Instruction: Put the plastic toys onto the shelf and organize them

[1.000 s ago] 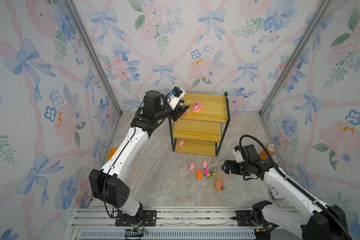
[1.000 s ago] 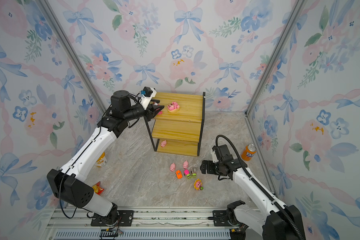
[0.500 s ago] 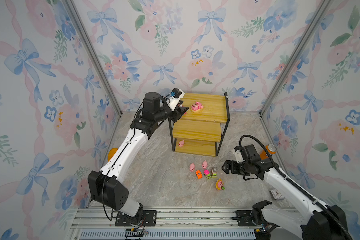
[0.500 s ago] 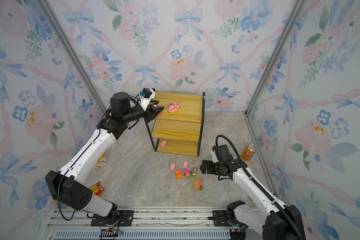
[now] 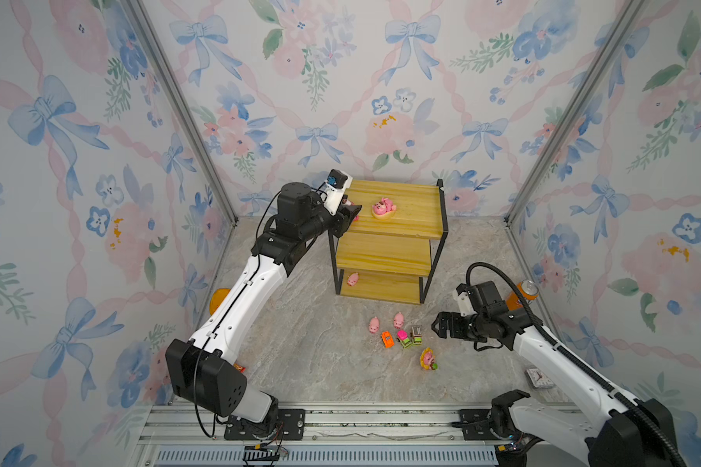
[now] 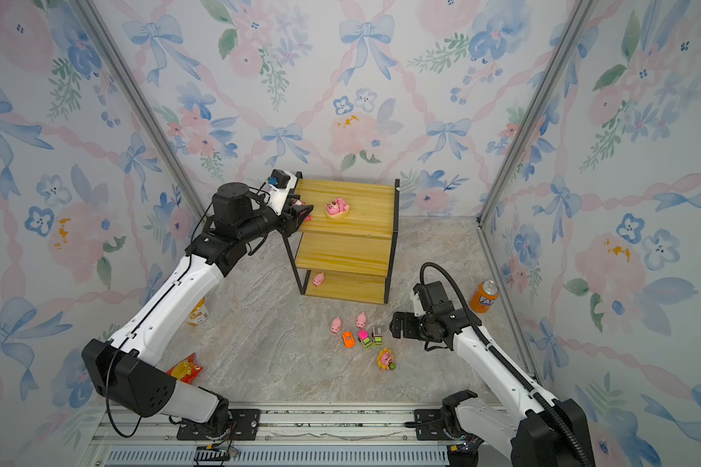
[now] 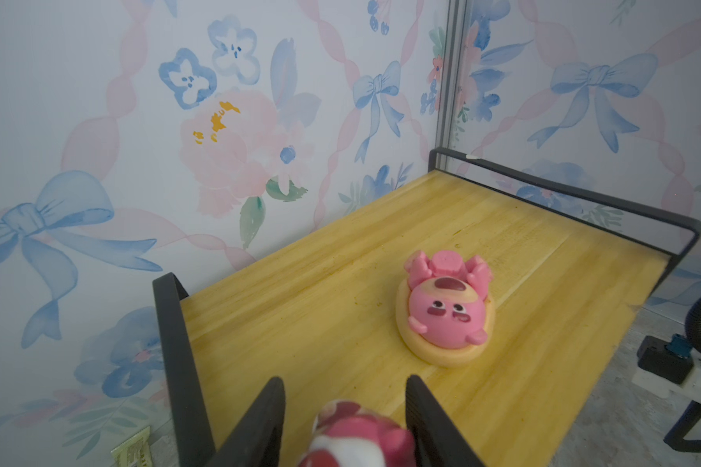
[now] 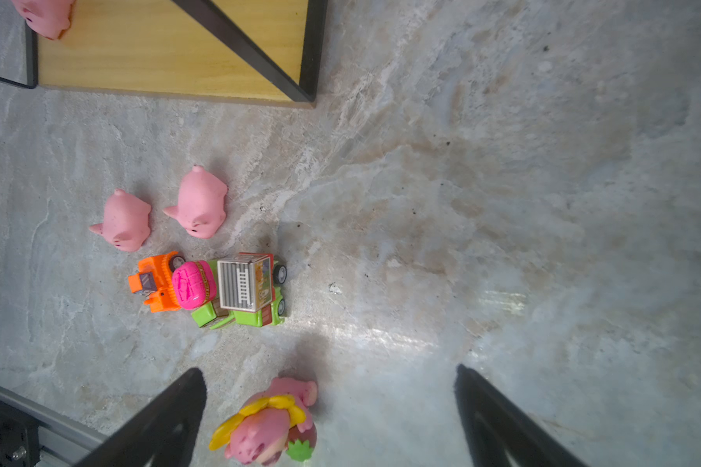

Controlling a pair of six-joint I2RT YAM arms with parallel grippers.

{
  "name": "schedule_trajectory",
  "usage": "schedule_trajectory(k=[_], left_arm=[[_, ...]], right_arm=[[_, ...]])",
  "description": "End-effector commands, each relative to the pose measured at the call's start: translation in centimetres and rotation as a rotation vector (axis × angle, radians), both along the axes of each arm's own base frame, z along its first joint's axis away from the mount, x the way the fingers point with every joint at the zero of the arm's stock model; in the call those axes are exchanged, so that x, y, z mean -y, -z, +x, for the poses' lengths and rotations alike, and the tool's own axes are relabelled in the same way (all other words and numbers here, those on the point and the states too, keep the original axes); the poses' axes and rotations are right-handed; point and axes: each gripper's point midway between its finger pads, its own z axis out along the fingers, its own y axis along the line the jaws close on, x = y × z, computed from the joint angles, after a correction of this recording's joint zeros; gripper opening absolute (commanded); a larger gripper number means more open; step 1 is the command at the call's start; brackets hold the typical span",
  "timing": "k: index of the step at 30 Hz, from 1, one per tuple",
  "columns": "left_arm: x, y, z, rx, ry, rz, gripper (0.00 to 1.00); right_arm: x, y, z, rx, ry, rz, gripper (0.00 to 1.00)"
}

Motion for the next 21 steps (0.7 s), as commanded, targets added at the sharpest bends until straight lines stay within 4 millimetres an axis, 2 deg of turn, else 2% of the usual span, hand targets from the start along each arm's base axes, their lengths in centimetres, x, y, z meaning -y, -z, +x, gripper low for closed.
schedule_trajectory(k=[1,21], left_arm=[[-0.38,-0.23,-0.47,-0.011,-0.028,-0.011,0.48],[-0.40,-0.29,-1.36,-0.013,-0.037,-0.017,0.38]], right_arm=[[0.29,0.26,-0.22,0.000,0.004,-0.009,0.98],[0.31,0.37,-0.18,-0.006,0.003,-0.014,0.98]])
